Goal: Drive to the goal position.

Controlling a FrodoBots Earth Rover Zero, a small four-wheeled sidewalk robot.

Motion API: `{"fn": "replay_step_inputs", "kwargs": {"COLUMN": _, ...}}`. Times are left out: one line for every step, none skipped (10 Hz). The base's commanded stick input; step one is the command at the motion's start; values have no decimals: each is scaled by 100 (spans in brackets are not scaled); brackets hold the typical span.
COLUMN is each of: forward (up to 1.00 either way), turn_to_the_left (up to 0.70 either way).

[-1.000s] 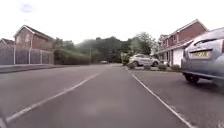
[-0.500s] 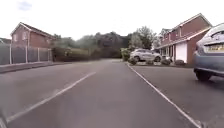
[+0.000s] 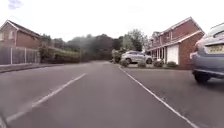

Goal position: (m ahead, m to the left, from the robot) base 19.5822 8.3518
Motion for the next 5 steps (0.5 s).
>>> {"fn": "replay_step_inputs", "kwargs": {"forward": 100, "turn_to_the_left": 0}}
{"fn": "replay_step_inputs", "kwargs": {"forward": 100, "turn_to_the_left": 0}}
{"fn": "replay_step_inputs", "kwargs": {"forward": 100, "turn_to_the_left": 0}}
{"fn": "replay_step_inputs", "kwargs": {"forward": 100, "turn_to_the_left": 0}}
{"fn": "replay_step_inputs", "kwargs": {"forward": 100, "turn_to_the_left": 0}}
